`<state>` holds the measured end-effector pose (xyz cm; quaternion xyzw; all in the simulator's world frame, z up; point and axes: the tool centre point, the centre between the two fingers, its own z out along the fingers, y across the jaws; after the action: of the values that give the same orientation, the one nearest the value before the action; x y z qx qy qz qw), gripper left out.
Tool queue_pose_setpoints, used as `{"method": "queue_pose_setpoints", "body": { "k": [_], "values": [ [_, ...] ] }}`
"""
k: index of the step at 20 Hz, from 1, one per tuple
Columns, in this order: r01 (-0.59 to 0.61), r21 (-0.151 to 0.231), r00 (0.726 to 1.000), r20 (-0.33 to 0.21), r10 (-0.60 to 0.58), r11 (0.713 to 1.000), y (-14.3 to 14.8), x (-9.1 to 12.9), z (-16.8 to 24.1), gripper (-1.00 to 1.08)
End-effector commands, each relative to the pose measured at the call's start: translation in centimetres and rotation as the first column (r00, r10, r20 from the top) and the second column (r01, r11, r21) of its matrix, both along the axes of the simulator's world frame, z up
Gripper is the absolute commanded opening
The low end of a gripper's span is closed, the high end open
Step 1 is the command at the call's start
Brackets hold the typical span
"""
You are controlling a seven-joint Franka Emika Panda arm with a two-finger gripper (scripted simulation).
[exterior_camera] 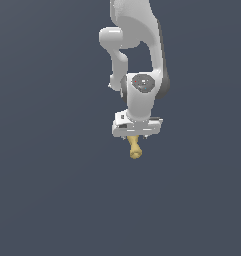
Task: Pick up the object and move it to a goal position.
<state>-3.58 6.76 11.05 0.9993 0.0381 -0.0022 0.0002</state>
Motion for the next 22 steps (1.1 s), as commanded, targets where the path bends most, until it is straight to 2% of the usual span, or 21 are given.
{"method": "queue_pose_setpoints", "body": {
  "k": [1, 7, 15, 21, 22],
  "values": [
    [-0.003, 0.0, 1.0, 0.004, 0.003, 1.0, 0.4, -0.2, -0.1, 1.0],
    [-0.003, 0.0, 1.0, 0.002, 0.003, 1.0, 0.4, -0.1, -0.7, 1.0],
    [-0.004, 0.001, 1.0, 0.003, 0.004, 1.0, 0.4, -0.3, -4.2, 1.0],
    [-0.004, 0.001, 1.0, 0.004, 0.004, 1.0, 0.5, -0.2, -5.2, 1.0],
    [-0.004, 0.001, 1.0, 0.004, 0.004, 1.0, 0.5, -0.2, -5.2, -1.0]
  ]
}}
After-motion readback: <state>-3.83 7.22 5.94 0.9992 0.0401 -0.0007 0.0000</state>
